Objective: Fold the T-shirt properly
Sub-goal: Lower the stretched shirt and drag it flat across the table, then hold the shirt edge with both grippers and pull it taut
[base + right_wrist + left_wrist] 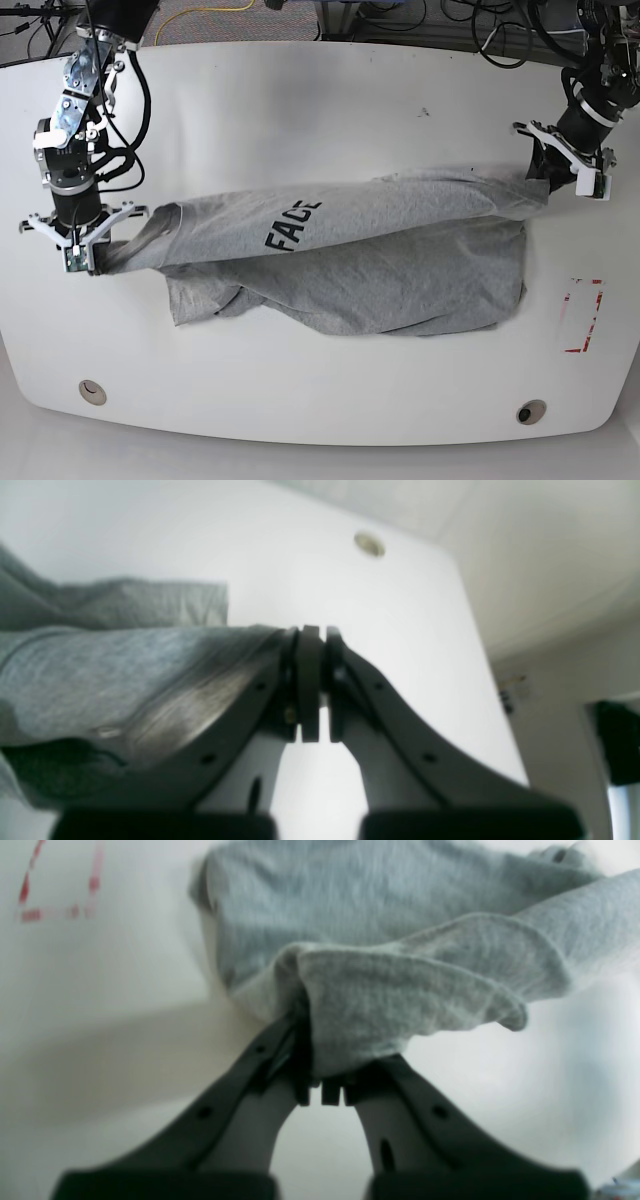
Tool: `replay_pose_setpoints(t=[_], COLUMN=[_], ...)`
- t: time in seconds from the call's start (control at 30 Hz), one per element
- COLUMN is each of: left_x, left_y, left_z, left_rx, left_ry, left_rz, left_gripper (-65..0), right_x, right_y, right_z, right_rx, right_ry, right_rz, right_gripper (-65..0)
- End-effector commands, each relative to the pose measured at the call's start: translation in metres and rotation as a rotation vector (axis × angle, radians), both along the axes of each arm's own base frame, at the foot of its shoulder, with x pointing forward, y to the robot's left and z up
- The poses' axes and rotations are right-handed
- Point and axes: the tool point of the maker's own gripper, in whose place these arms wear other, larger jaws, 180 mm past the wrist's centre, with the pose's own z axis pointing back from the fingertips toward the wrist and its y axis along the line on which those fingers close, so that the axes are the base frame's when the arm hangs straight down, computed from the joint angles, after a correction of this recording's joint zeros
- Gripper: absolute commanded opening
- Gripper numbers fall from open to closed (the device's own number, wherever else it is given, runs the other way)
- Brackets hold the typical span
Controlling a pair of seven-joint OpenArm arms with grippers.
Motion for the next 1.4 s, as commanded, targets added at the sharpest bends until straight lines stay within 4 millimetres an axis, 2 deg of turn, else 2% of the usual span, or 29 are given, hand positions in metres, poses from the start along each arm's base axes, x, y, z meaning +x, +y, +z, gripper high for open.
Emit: replay_pose_setpoints(t=[0.0, 0.2, 0.57, 0.8, 1.1, 1.13, 1.23, 1.33, 1.37], left_x=[-0.003, -0.032, -0.080, -0.095, -0.098, -0.098, -0.098, -0.098, -0.097], left_y=[0.002, 0.002, 0.011, 0.022, 0.015, 0.014, 0.013, 0.012, 0.012], left_z=[0.006, -0.016, -0.046, -0.054, -0.055, -0.055, -0.055, -0.055, -0.055], left_rx=[0.007, 0.005, 0.068, 0.154, 0.157, 0.156, 0.154, 0.153, 0.153], left_ry=[-0.016, 0.081, 0.234, 0.277, 0.278, 0.278, 0.280, 0.279, 0.277], left_rz=[-0.002, -0.001, -0.005, -0.007, -0.065, -0.068, -0.071, -0.072, -0.072], left_gripper=[-65.0, -65.0, -65.0, -65.0, -64.6, -63.7, -55.1, -44.2, -40.1], right_x=[-0.006, -0.033, -0.068, -0.089, -0.109, -0.110, -0.115, -0.123, -0.124], right_y=[-0.007, -0.006, -0.004, 0.005, 0.011, 0.012, 0.016, 0.016, 0.015], right_z=[0.007, -0.025, -0.059, -0.080, -0.096, -0.097, -0.102, -0.108, -0.109], right_rx=[-0.014, 0.028, 0.039, 0.075, 0.101, 0.106, 0.122, 0.126, 0.126], right_ry=[-0.031, 0.053, 0.170, 0.230, 0.284, 0.286, 0.303, 0.335, 0.340], right_rz=[-0.020, -0.049, -0.055, -0.068, -0.081, -0.083, -0.091, -0.101, -0.105], right_gripper=[-64.5, -64.5, -64.5, -64.5, -64.2, -64.2, -61.0, -48.2, -41.7])
